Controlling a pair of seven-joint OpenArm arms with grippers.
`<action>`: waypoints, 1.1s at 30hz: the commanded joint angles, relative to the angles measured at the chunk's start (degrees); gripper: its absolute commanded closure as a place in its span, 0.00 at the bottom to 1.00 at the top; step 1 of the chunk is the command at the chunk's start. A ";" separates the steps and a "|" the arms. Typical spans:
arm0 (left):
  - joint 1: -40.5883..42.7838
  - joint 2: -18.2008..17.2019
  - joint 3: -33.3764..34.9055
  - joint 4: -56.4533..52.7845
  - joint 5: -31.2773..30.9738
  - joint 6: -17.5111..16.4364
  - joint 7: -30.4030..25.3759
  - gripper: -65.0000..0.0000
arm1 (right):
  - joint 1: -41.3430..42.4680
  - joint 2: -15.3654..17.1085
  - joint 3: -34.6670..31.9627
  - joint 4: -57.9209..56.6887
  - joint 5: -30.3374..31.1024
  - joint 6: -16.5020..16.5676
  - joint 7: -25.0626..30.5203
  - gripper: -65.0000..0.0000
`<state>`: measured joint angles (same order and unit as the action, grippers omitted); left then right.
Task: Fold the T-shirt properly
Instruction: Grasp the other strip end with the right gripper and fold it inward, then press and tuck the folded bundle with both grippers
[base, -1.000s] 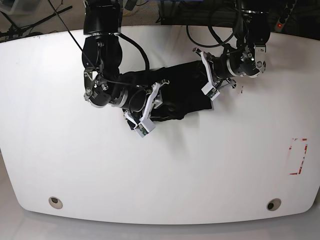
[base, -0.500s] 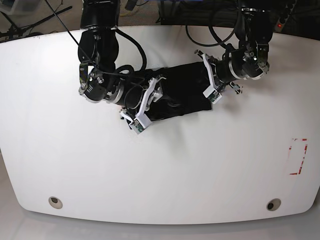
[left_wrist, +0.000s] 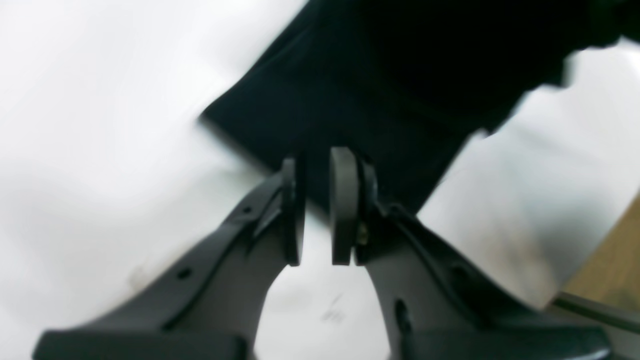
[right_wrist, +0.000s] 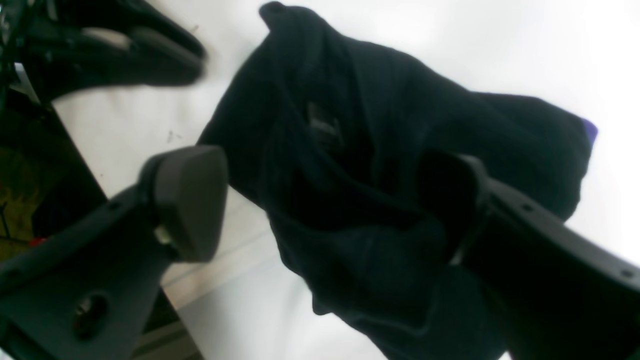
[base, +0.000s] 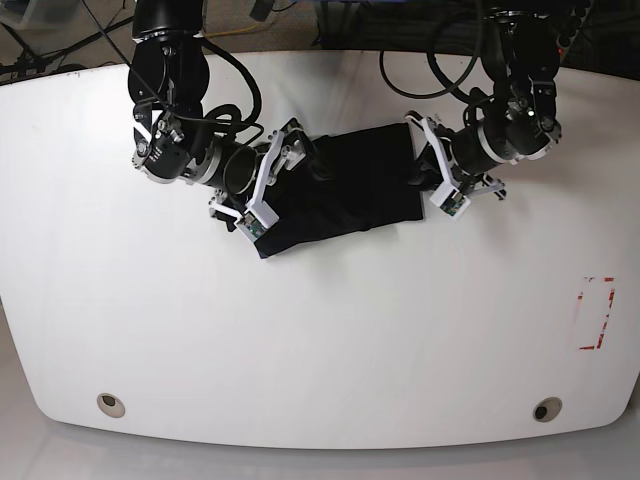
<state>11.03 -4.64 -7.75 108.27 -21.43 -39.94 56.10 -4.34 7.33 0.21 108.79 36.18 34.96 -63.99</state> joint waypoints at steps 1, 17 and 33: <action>-0.43 -0.50 -1.53 1.14 -0.77 -0.06 -0.84 0.89 | 0.69 0.45 0.01 1.05 -0.71 0.34 1.79 0.20; 2.47 -7.18 -6.63 -1.94 -0.59 -0.06 -1.11 0.90 | 0.43 -3.07 -10.89 0.35 -25.59 0.42 8.73 0.84; 1.76 -1.03 -2.41 -11.26 -0.50 -0.06 -9.28 0.90 | 0.69 -4.92 -10.80 6.33 -20.58 0.86 8.65 0.93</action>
<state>13.43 -5.89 -9.96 97.62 -21.45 -39.92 47.86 -4.47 2.70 -10.55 113.54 11.66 35.59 -56.84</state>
